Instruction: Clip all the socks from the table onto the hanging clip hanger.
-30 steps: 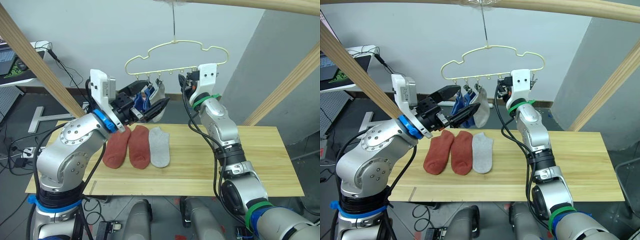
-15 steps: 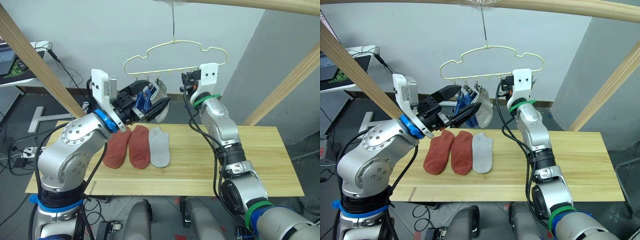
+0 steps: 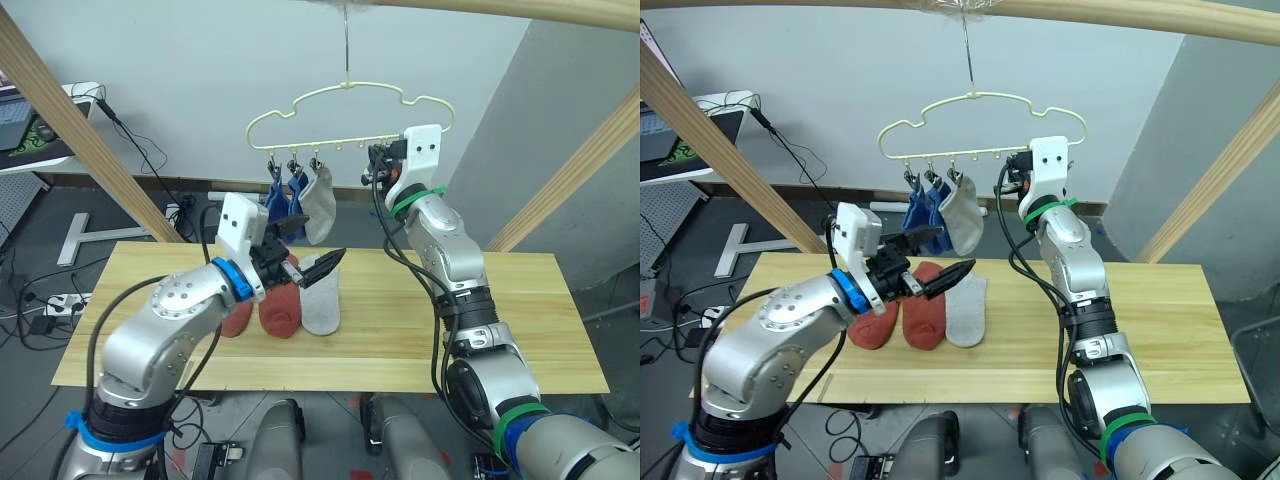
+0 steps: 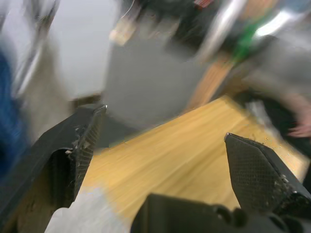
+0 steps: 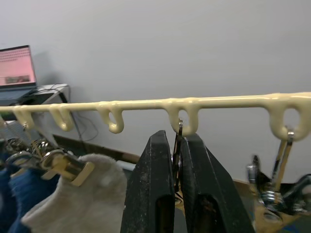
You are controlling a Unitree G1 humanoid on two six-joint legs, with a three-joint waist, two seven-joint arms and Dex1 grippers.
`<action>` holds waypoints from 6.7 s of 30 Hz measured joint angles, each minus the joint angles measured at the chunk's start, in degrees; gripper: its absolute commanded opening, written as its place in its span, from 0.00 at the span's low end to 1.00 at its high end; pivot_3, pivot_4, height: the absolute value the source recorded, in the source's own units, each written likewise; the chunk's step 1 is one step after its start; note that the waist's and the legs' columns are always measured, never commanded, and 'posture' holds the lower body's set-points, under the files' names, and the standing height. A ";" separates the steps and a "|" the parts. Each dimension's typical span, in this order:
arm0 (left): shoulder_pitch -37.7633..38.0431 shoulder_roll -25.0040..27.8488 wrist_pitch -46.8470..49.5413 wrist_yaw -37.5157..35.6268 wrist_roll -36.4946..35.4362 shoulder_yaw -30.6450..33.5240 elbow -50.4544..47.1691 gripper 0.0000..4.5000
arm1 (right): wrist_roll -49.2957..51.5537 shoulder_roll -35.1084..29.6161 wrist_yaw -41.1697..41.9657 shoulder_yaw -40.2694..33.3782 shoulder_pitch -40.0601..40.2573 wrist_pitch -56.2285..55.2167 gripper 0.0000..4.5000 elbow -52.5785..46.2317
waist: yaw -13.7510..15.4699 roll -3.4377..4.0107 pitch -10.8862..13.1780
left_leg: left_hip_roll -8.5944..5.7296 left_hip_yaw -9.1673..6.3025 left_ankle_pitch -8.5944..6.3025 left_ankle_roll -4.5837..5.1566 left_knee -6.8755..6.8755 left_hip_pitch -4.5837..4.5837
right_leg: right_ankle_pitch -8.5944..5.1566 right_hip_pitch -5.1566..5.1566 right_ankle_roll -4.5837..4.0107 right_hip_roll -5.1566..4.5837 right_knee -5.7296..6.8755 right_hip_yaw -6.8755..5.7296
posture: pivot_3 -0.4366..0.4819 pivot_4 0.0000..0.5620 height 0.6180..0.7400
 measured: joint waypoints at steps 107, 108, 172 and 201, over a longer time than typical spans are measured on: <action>-13.19 -19.08 -40.93 -2.96 26.15 -5.48 26.91 0.01 | 36.66 -3.78 -13.96 -24.46 -5.57 55.18 0.00 -13.08 | -0.22 0.00 0.02 | 0.04 -0.04 0.01 0.11 -0.08 -0.24 | 0.05 0.19 0.25 -0.07 -0.64 -0.09 | 0.41 0.47 1.00; -13.24 -19.06 -41.07 -2.94 26.35 -5.48 26.93 0.01 | 36.81 -3.78 -13.97 -24.38 -5.52 55.16 0.00 -13.08 | -0.23 0.00 0.02 | 0.04 -0.05 0.01 0.11 -0.08 -0.23 | 0.05 0.19 0.25 -0.06 -0.64 -0.10 | 0.41 0.48 1.00; 0.42 -8.45 -31.90 -6.79 24.16 -0.89 10.06 0.00 | 5.15 -4.00 -5.33 3.90 8.90 12.50 0.33 -19.75 | -0.82 0.08 0.09 | 0.12 0.03 0.01 0.10 -0.19 -0.29 | 0.04 -0.02 0.24 -0.03 -0.61 -0.04 | 0.48 0.53 1.00; 0.53 -8.27 -30.38 -6.71 23.36 -0.87 8.41 0.00 | 2.84 -1.24 -8.15 1.50 3.25 10.99 0.33 -10.04 | -0.26 0.10 0.11 | 0.10 0.04 0.01 0.11 -0.21 -0.29 | 0.04 -0.03 0.23 -0.03 -0.62 -0.04 | 0.49 0.53 1.00</action>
